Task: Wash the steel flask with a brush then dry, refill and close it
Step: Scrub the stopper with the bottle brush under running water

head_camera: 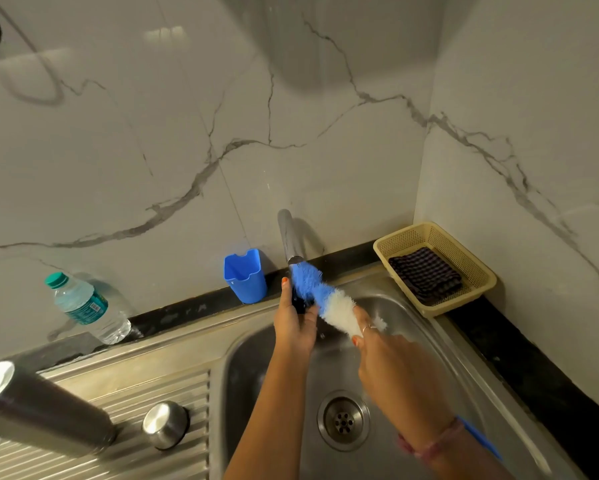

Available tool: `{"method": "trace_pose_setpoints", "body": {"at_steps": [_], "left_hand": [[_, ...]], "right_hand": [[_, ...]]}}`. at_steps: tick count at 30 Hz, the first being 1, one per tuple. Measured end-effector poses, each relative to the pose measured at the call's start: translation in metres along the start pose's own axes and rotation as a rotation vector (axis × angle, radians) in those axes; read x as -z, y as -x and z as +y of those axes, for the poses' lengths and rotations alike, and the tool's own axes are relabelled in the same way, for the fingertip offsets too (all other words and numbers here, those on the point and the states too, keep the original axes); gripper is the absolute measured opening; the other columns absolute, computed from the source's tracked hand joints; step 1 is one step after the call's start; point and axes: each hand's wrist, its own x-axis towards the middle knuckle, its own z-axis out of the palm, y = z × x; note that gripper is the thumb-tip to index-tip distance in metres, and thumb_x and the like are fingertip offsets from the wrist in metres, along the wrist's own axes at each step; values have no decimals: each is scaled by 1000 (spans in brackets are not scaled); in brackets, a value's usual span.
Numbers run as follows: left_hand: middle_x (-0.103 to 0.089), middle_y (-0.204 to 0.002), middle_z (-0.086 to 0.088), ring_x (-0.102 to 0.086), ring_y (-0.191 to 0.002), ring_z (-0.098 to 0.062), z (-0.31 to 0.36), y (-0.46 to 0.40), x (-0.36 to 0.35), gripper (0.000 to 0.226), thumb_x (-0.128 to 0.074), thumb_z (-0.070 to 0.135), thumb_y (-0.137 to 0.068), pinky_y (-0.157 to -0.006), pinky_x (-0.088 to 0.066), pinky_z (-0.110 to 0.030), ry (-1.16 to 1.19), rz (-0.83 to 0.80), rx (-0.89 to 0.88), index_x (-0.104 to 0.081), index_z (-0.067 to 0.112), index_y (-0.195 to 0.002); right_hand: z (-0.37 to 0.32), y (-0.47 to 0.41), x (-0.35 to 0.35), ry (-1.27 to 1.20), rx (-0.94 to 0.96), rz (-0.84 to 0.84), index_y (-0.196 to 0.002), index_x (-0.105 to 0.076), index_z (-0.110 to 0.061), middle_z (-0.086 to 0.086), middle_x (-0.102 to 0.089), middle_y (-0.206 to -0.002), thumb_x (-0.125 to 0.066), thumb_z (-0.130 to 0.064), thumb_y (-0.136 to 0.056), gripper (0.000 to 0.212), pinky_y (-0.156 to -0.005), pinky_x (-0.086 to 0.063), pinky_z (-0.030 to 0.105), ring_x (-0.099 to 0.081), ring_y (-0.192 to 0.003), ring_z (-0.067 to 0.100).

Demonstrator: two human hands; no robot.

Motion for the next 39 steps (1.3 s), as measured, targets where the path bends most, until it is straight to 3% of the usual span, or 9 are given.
{"method": "trace_pose_setpoints", "body": {"at_steps": [5,9,13,20,26,31,35,39], "left_hand": [[-68,-120,-17,-65,-114,-30,-3,-1,4,30,-60,28,-98,-100,-52,-46,-57,-12,-29,-61,6,-118],[-65,-125,-18,-63,-116,-30,-6,-4,10,36,-60,30,-97,-105,-48,-48,-47,34,-19,-59,6,-124],[-65,-124,-19,-63,-117,-32,-12,-1,9,29,-60,26,-97,-105,-48,-49,-46,0,5,-60,5,-117],[-64,-127,-19,-63,-116,-31,-6,-2,19,39,-61,21,-96,-99,-51,-49,-42,43,-62,-57,2,-130],[-64,-123,-21,-61,-118,-34,-14,4,15,25,-59,18,-97,-108,-45,-52,-26,-6,-3,-61,2,-116],[-62,-122,-19,-64,-108,-31,-6,2,21,14,-58,14,-97,-103,-48,-51,9,45,-39,-60,6,-108],[-65,-122,-20,-65,-109,-31,-11,7,19,24,-63,18,-95,-104,-49,-50,42,38,-2,-62,5,-115],[-61,-131,-19,-62,-117,-32,-13,6,15,45,-66,15,-92,-85,-60,-44,-10,10,-35,-54,8,-135]], "right_hand": [[2,-4,-2,35,-11,-71,-151,-14,-29,-2,-68,-96,-31,-34,-102,52,-66,-52,24,-65,-81,11],[-1,9,8,79,45,-86,-151,-13,-29,0,-68,-98,-34,-27,-101,55,-61,-44,25,-65,-81,14],[1,-11,-1,88,-15,-106,-150,-18,-24,0,-66,-105,-34,-26,-101,52,-72,-53,26,-65,-89,13],[1,-3,13,49,67,-112,-150,-21,-26,-2,-66,-114,-40,-25,-100,53,-75,-47,23,-64,-96,13],[-2,-20,5,89,9,-129,-146,-27,-20,-2,-63,-116,-37,-24,-101,47,-71,-43,20,-64,-98,12],[0,-6,11,89,52,-138,-147,-26,-23,-3,-63,-115,-35,-23,-101,47,-73,-46,23,-64,-96,12],[-5,-6,13,108,56,-135,-147,-23,-21,-1,-63,-116,-35,-23,-101,48,-77,-51,25,-64,-95,13],[-7,-19,4,90,16,-173,-147,-25,-19,1,-62,-119,-36,-22,-101,47,-76,-49,25,-65,-98,15]]}}
